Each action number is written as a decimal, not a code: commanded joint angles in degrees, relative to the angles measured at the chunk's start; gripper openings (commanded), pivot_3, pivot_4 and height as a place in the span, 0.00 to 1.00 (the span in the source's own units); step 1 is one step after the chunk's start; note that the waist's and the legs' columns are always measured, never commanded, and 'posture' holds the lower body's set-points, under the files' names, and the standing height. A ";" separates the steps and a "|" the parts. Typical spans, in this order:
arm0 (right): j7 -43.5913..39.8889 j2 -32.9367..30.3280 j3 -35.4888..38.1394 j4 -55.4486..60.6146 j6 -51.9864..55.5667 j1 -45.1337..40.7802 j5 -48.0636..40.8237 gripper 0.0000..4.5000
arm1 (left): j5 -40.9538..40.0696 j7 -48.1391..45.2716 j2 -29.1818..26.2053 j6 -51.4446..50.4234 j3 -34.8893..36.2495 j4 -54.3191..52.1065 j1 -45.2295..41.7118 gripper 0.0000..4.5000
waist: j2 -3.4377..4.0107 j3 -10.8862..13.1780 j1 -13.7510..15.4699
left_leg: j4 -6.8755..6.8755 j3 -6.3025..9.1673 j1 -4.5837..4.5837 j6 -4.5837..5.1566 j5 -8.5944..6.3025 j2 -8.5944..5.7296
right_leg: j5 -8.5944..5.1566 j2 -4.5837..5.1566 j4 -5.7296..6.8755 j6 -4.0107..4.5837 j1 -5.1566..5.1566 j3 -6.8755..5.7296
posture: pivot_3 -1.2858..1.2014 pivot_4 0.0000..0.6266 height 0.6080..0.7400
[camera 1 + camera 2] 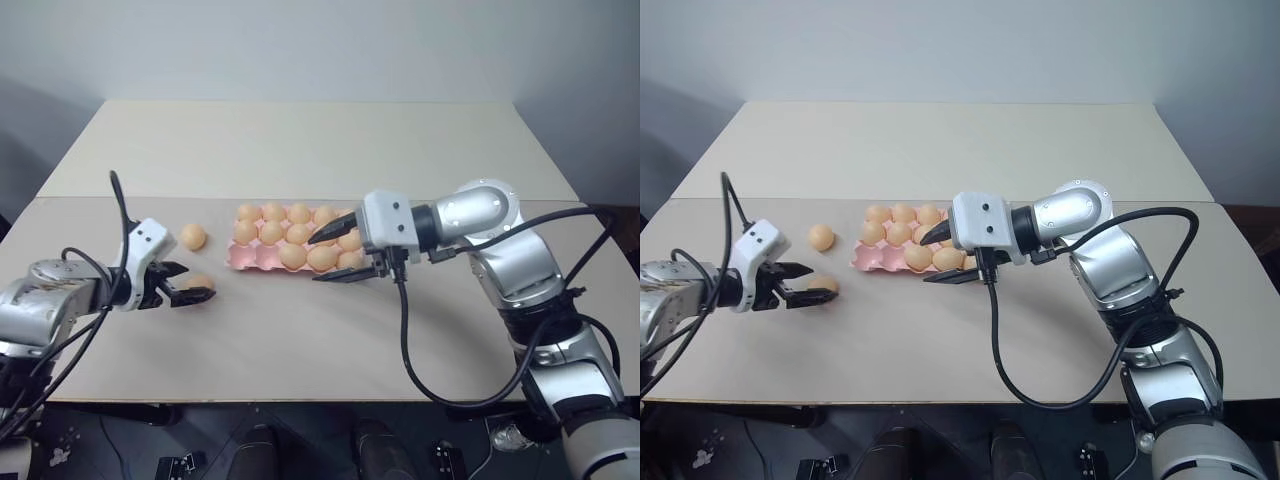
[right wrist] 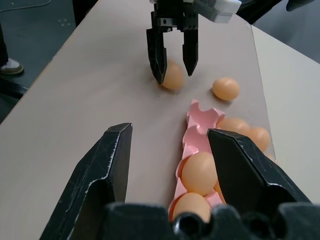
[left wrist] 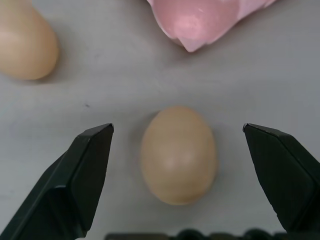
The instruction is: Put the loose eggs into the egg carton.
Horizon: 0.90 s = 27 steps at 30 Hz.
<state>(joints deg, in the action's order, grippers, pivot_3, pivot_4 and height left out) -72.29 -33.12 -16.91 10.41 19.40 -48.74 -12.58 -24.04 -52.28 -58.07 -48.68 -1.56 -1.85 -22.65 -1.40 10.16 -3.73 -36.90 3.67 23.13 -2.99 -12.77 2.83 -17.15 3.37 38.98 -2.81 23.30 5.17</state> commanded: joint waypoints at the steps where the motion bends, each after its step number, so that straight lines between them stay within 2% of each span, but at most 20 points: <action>1: 1.08 -0.66 2.26 3.08 1.06 -0.27 -1.58 0.66 | 3.60 -0.53 0.03 3.53 -1.37 2.71 -2.35 0.87 | 0.00 0.00 -0.05 | 0.00 0.01 0.00 0.00 0.00 0.00 | 0.00 -0.01 0.00 0.00 0.00 -0.01 | 0.52 0.24 1.00; 7: 2.67 -1.14 3.09 4.69 3.70 0.42 -2.70 0.66 | 5.32 -1.77 1.10 5.28 -1.31 5.04 -3.60 0.44 | 0.00 0.00 0.03 | -0.02 0.03 0.04 0.00 0.00 0.00 | 0.00 0.01 0.00 0.00 0.00 -0.02 | 0.52 0.24 1.00; 17: 3.93 -1.89 3.36 6.04 5.40 1.79 -3.72 0.66 | 1.91 -7.34 -2.20 3.68 3.96 3.60 -4.86 0.44 | 0.00 0.00 -0.10 | -0.02 0.05 0.04 0.00 0.00 0.00 | 0.00 0.00 0.00 0.00 0.00 -0.04 | 0.52 0.24 1.00; 21: 4.31 -1.84 3.25 6.22 5.37 2.28 -3.69 0.66 | -0.23 -8.87 -3.69 1.76 6.03 1.86 -8.26 0.44 | 0.00 0.00 -0.09 | -0.02 0.07 0.05 0.00 0.00 0.00 | 0.00 0.00 0.00 -0.01 0.00 -0.06 | 0.52 0.24 1.00; 24: 4.91 -1.92 2.46 5.86 4.43 2.90 -2.23 0.66 | -0.76 -8.04 -0.94 0.41 4.14 0.98 -13.33 0.44 | 0.00 0.00 0.42 | -0.05 0.07 0.07 0.00 0.00 -0.01 | 0.00 0.01 -0.02 -0.01 -0.02 -0.07 | 0.52 0.24 1.00; 27: 5.79 -2.31 2.14 5.85 4.70 3.47 -1.36 0.66 | -0.08 -7.40 4.09 -0.07 0.11 1.81 -18.75 0.44 | -0.01 0.00 1.05 | -0.12 0.08 0.07 0.00 0.00 -0.03 | 0.00 0.02 -0.02 -0.01 -0.07 -0.09 | 0.52 0.24 1.00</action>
<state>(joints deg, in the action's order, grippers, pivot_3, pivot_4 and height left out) -67.26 -34.94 -15.43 14.63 24.35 -45.32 -14.19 -24.11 -59.83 -55.15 -48.74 0.18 0.75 -39.66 -1.41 10.15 -2.68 -37.04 3.75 23.19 -2.99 -12.77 2.80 -17.16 3.40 38.97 -2.82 23.22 5.08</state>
